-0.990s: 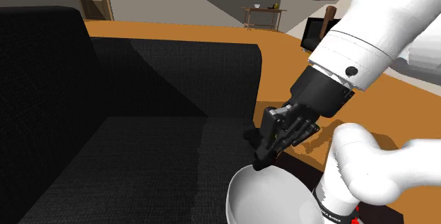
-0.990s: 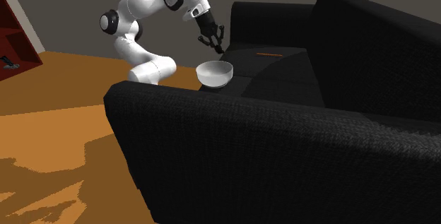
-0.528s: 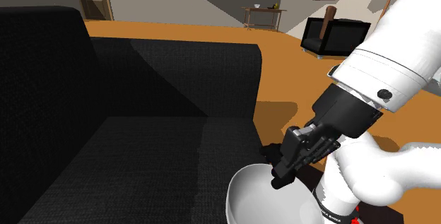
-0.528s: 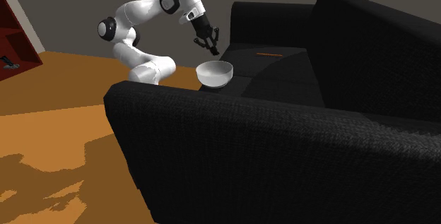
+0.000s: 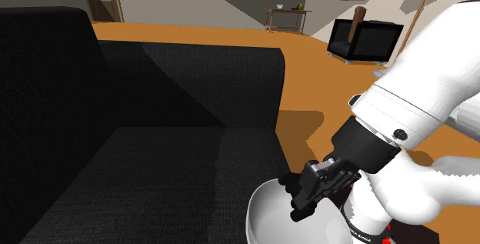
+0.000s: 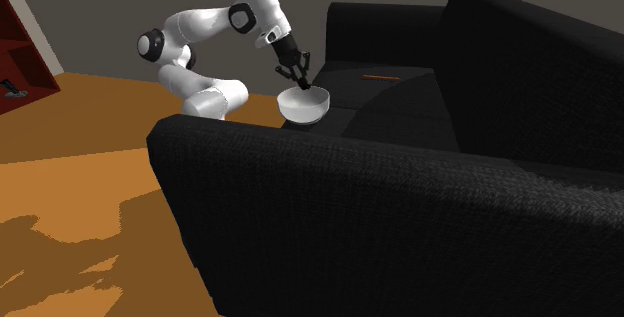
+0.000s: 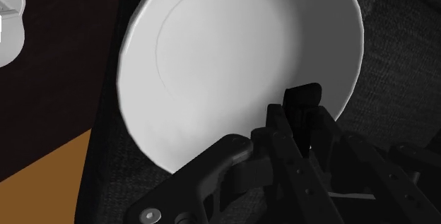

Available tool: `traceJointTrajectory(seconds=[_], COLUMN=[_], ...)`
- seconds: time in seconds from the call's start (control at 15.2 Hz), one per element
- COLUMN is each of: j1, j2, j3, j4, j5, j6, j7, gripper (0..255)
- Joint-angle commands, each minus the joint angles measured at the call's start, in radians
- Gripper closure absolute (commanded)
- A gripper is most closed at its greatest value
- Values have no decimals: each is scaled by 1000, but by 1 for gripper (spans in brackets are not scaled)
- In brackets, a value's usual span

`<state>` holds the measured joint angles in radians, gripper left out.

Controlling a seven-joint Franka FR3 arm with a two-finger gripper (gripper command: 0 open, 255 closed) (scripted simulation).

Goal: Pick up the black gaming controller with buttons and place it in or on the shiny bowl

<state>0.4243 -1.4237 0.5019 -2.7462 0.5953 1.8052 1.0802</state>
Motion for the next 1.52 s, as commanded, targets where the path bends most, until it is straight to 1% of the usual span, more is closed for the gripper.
traceJointTrajectory(seconds=[0.0, 0.13, 0.66, 0.73, 1.06, 1.32, 1.45], j1=[11, 22, 22, 22, 22, 7, 7], j2=[-13, -25, -25, -25, -25, -41, -41], j3=[14, 31, 31, 31, 31, -59, -59], j4=[-29, -58, -58, -58, -58, 45, 45], j5=[14, 29, 29, 29, 29, -51, -51], j6=[15, 31, 31, 31, 31, -89, -89], j7=[0, 1, 1, 1, 1, 16, 17], gripper=[255, 255, 255, 0, 0, 0, 0])
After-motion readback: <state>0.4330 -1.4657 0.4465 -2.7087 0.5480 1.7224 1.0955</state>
